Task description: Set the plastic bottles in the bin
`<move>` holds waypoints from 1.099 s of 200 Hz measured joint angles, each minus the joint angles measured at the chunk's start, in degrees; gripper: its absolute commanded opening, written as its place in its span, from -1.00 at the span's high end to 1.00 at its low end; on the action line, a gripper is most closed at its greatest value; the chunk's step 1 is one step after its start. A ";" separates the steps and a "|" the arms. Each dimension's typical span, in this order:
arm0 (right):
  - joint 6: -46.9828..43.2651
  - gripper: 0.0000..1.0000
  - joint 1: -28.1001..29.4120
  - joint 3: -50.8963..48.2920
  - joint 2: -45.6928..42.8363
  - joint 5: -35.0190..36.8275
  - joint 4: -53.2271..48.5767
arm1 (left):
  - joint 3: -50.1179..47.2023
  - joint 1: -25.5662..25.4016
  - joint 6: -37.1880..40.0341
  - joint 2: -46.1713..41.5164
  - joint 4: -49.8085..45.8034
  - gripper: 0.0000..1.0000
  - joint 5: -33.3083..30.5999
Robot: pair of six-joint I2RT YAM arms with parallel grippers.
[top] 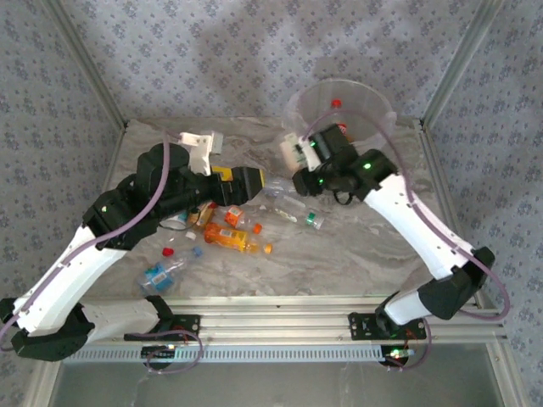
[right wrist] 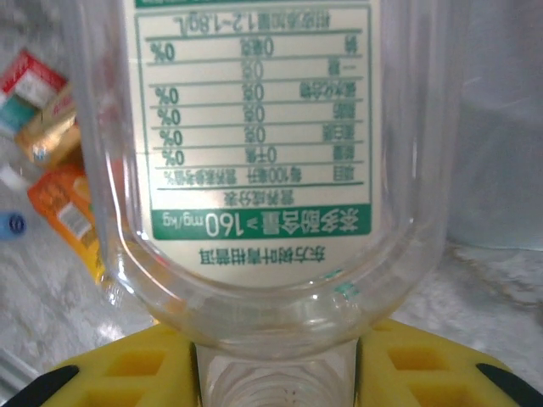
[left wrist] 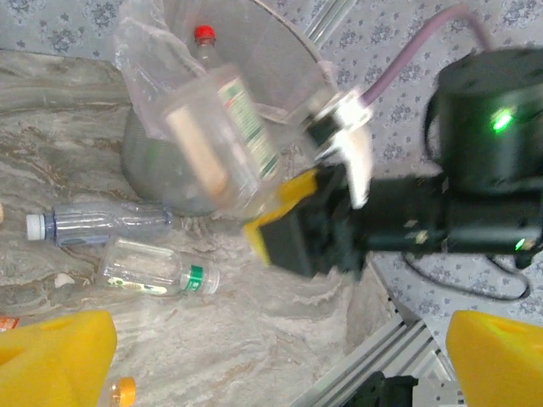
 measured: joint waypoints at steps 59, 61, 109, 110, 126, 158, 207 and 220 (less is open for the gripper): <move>0.22 0.16 -8.46 9.03 1.01 -2.16 -2.12 | 1.11 0.11 -1.97 -0.20 -0.20 -0.99 3.63; 0.22 0.16 -8.61 9.11 1.11 -2.23 -2.14 | 1.11 0.11 -2.05 -0.20 -0.20 -0.99 3.72; 1.07 0.16 -10.58 9.99 3.82 -4.04 -2.45 | 1.11 0.11 -2.51 -1.03 -0.07 -0.99 4.22; 1.07 0.17 -10.62 10.08 3.89 -4.07 -2.47 | 1.11 0.11 -2.49 -1.07 -0.07 -0.99 4.22; 1.05 0.16 -11.96 12.63 5.35 -4.22 -2.82 | 1.11 0.11 -2.49 -1.36 -0.02 -0.99 4.22; 1.01 0.17 -14.78 17.97 8.63 -4.22 -2.67 | 1.11 0.11 -2.49 -1.40 -0.04 -0.99 4.24; 0.83 0.17 -15.74 26.75 16.06 -3.91 -2.60 | 1.11 0.13 -2.49 -2.10 -0.02 -0.99 4.22; 0.81 0.17 -15.82 30.38 19.06 -3.54 -2.69 | 1.11 0.11 -2.47 -2.47 0.00 -0.99 4.22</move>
